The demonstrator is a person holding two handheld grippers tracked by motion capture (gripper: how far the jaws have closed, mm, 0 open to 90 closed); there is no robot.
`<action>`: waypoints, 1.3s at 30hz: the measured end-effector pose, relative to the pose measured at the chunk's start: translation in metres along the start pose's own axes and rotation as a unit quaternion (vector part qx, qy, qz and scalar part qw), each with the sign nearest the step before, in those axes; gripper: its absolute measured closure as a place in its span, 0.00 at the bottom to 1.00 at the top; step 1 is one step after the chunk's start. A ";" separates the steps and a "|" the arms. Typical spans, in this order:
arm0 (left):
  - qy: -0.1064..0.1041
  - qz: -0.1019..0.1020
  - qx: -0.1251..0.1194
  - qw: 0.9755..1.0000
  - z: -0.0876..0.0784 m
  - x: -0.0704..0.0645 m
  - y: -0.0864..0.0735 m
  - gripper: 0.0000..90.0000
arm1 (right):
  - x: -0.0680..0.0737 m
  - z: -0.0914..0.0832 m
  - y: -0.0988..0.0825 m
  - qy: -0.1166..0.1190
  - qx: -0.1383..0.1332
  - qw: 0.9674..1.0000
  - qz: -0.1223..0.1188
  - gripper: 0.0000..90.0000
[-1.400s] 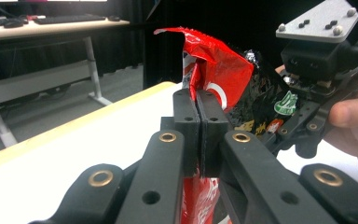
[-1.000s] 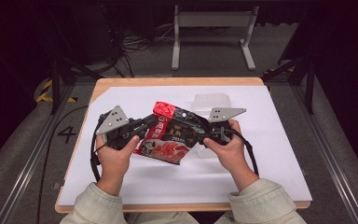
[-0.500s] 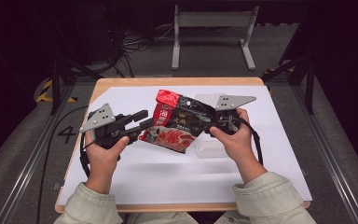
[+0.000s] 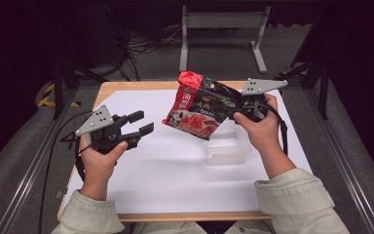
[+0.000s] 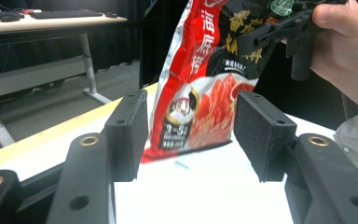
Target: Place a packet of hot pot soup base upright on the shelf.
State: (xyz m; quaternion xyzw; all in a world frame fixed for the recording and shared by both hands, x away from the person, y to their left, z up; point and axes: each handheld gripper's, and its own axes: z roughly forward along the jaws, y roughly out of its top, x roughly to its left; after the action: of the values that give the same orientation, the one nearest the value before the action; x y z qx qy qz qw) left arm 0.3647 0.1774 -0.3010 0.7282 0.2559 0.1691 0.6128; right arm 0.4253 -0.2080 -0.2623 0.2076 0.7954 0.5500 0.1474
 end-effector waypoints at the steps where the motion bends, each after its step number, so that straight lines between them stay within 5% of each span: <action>1: 0.001 0.000 -0.003 1.000 0.000 0.000 0.000 0.50 | -0.003 -0.002 0.002 -0.005 0.002 1.000 0.000 0.95; 17: 0.014 -0.015 0.008 1.000 0.002 0.007 -0.005 0.49 | -0.037 -0.014 0.011 -0.075 0.044 0.996 -0.010 0.95; 39: 0.020 -0.031 0.024 0.999 0.006 0.010 -0.010 0.49 | -0.071 -0.021 0.015 -0.130 0.086 0.988 -0.017 0.95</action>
State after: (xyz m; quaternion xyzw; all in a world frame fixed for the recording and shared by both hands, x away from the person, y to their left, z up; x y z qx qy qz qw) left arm 0.3744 0.1793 -0.3129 0.7309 0.2946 0.1587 0.5949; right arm 0.4799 -0.2561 -0.2407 0.2756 0.8173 0.4451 0.2408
